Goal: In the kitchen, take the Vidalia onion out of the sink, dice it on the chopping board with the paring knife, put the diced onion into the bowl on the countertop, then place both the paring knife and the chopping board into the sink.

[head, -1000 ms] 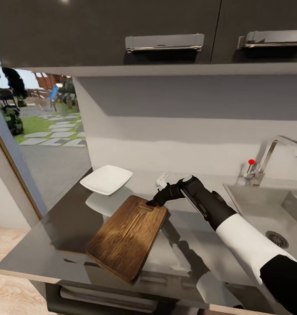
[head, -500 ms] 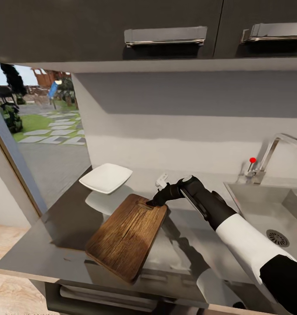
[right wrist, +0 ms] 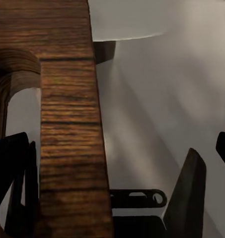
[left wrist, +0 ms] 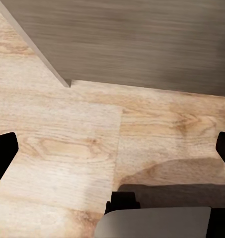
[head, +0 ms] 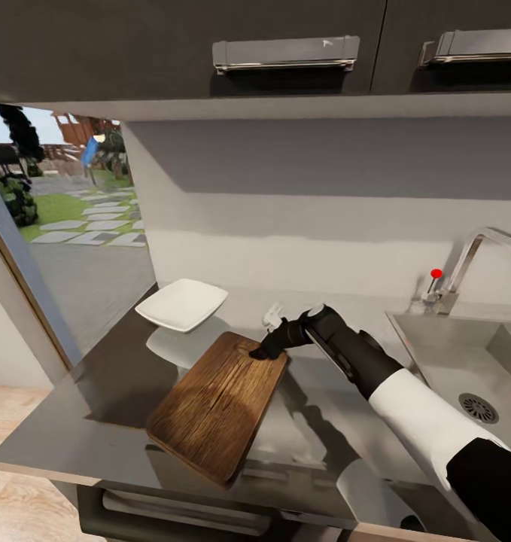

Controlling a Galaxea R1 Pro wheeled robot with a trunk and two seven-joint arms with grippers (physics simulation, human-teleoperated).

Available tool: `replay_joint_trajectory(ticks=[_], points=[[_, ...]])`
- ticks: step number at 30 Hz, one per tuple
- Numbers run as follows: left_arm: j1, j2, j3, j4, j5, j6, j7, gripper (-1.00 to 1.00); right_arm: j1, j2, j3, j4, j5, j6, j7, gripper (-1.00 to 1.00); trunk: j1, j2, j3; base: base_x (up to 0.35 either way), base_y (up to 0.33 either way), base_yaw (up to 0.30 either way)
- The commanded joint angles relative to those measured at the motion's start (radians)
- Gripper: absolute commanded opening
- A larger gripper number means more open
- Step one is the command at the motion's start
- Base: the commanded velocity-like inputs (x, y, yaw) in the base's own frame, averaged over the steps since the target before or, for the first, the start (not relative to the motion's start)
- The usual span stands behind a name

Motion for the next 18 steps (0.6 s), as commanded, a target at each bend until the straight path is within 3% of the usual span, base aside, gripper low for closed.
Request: replay_joint_trajectory(ticks=[1, 18], points=[[0.0, 0.0, 0.001, -0.001, 0.001, -0.001, 0.0, 1.0, 0.0, -0.001, 0.005, 0.008, 0.013, 0.003, 0.004, 1.0, 0.0, 0.0, -0.001, 0.0, 0.0, 0.0], [0.0, 0.0, 0.001, -0.001, 0.002, -0.001, 0.0, 1.0, 0.0, -0.001, 0.008, 0.008, 0.014, 0.002, 0.003, 1.0, 0.0, 0.0, -0.001, 0.0, 0.0, 0.0]])
